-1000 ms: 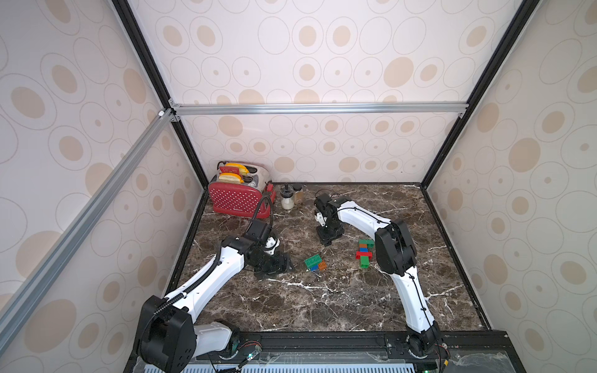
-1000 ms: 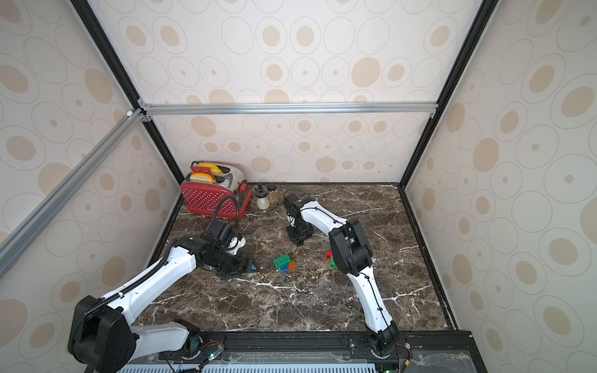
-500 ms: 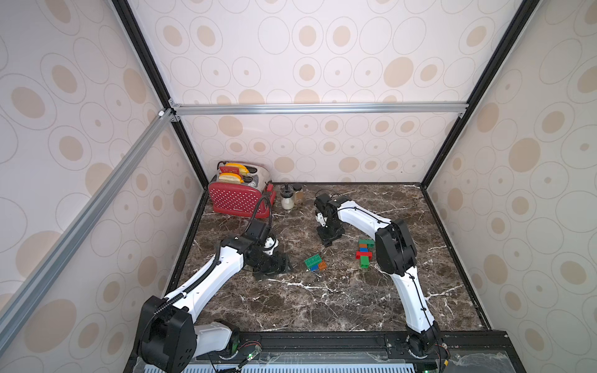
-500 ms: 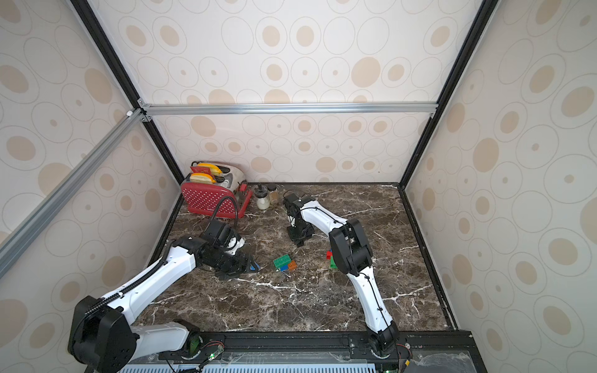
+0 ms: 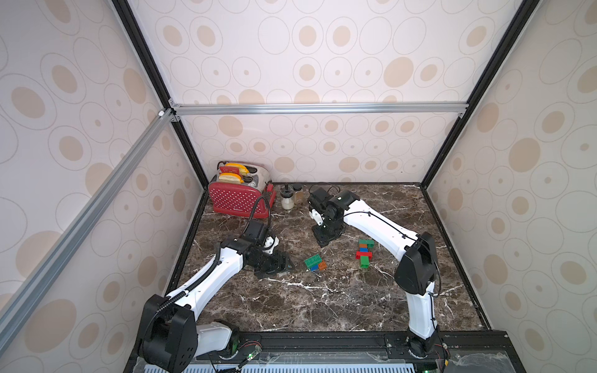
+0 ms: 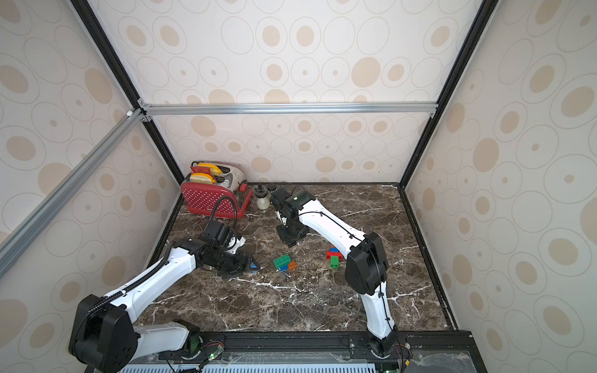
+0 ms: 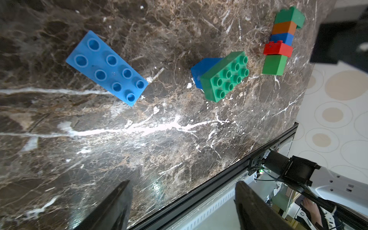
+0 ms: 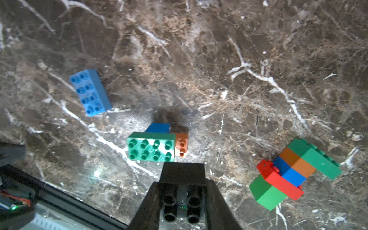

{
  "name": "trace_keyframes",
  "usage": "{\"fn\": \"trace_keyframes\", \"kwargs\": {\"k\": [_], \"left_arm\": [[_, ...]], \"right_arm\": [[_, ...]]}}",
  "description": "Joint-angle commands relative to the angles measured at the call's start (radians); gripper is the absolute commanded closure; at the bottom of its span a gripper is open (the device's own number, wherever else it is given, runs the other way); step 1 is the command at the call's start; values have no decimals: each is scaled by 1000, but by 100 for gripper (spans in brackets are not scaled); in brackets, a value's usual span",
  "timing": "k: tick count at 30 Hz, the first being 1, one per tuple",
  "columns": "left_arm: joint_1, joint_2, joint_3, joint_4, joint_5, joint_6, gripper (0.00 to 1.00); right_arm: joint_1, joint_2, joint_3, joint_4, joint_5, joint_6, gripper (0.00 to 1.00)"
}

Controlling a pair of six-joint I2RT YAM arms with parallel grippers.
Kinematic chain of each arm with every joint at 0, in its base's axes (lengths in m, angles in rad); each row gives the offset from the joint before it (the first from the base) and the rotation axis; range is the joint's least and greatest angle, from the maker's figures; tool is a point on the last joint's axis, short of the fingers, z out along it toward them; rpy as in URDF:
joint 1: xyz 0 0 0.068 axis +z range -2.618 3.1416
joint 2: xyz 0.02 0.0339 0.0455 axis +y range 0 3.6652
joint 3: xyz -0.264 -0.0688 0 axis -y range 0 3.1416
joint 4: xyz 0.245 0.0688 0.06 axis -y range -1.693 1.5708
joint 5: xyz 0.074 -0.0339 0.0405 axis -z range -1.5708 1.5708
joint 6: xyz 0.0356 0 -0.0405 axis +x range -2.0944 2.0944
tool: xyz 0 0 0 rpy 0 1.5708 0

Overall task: Assemble the letter f with lego
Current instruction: Pick up the lego brick from the center of the board, then assemble the lego brick with the lego brick.

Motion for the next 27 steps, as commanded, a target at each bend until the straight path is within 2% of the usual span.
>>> {"fn": "trace_keyframes", "kwargs": {"k": [1,6,14,27], "left_arm": [[26,-14,-14,37,32,-18,18],[75,-52,-45,9,26,-13,18],[83,-84,-59,-27,-10,9,18],[89,-87,-62,-24,-4,16,17]], "right_arm": [[53,5,-24,-22,-3,66,67],[103,43,-16,-28,14,95,67],[129,86,-8,-45,32,142,67],[132,118,-41,-20,42,166,67]]}}
